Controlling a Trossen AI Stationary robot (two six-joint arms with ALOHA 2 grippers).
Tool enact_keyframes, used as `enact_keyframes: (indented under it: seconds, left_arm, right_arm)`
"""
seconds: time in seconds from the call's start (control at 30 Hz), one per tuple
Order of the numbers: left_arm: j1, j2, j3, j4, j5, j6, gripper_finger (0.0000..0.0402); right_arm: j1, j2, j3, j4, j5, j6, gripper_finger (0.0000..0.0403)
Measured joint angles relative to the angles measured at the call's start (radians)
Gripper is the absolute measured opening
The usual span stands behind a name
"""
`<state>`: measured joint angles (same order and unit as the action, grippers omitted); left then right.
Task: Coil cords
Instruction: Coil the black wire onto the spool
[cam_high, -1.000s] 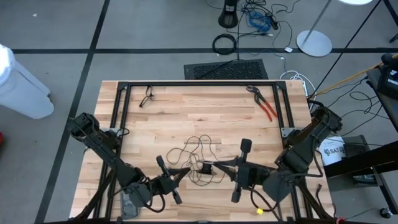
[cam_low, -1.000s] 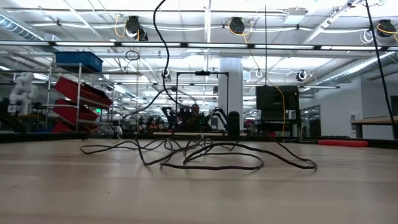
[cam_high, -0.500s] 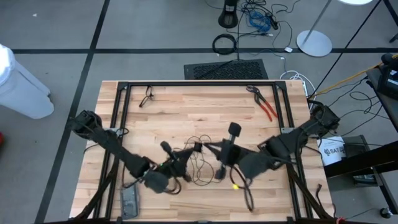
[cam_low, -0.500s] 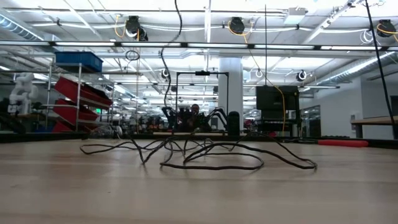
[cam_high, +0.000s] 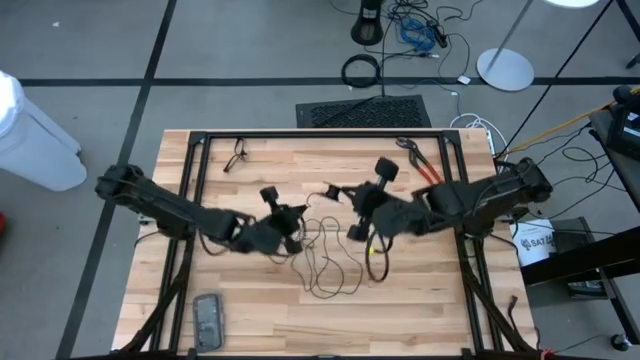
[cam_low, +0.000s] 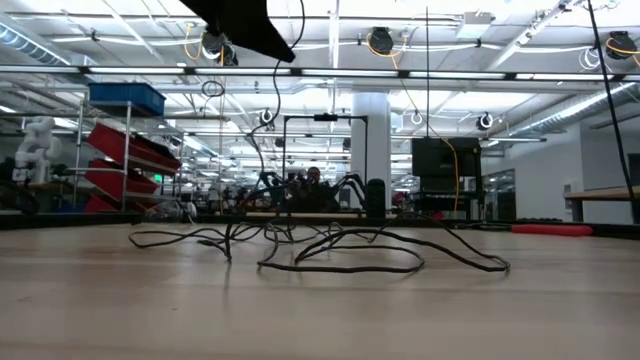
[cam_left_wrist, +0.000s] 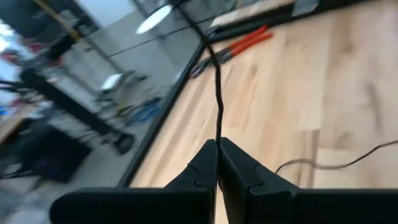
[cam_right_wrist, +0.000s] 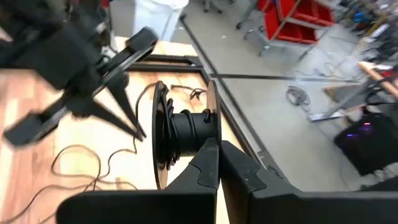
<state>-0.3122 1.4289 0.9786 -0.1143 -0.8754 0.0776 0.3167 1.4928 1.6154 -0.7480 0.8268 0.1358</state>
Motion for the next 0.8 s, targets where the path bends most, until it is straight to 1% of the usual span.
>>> enact_keyframes:
  seconds: [0.13,0.17,0.23,0.33,0.43,0.5,0.6,0.73,0.8]
  left_arm:
    - [0.082,-0.102,-0.095,0.126,0.214,0.035,0.0013]
    - [0.103,-0.118,-0.116,0.16,0.261,0.033,0.0013]
    - [0.14,-0.139,-0.151,0.2,0.326,0.032,0.0013]
    - [0.184,-0.142,-0.183,0.23,0.364,0.033,0.0013]
    - [0.217,-0.141,-0.202,0.232,0.405,0.033,0.0013]
    - [0.232,-0.137,-0.211,0.234,0.412,0.033,0.0013]
    - [0.257,-0.136,-0.221,0.238,0.425,0.034,0.0013]
    - [0.295,-0.136,-0.241,0.253,0.433,0.034,0.0013]
    - [0.315,-0.136,-0.251,0.274,0.442,0.034,0.0013]
  right_arm:
    - [-0.069,-0.051,0.0,0.011,-0.111,-0.039,0.0]
    - [-0.084,-0.057,-0.008,0.046,-0.136,-0.041,0.0]
    - [-0.102,-0.063,-0.051,0.153,-0.199,-0.066,0.0]
    - [-0.123,-0.06,-0.142,0.331,-0.282,-0.115,0.0]
    - [-0.154,-0.06,-0.258,0.497,-0.312,-0.116,0.0]
    - [-0.18,-0.061,-0.336,0.592,-0.324,-0.118,0.0]
    - [-0.225,-0.075,-0.401,0.685,-0.377,-0.076,0.0]
    - [-0.259,-0.098,-0.476,0.832,-0.389,-0.067,0.0]
    - [-0.272,-0.101,-0.501,0.865,-0.409,-0.068,0.0]
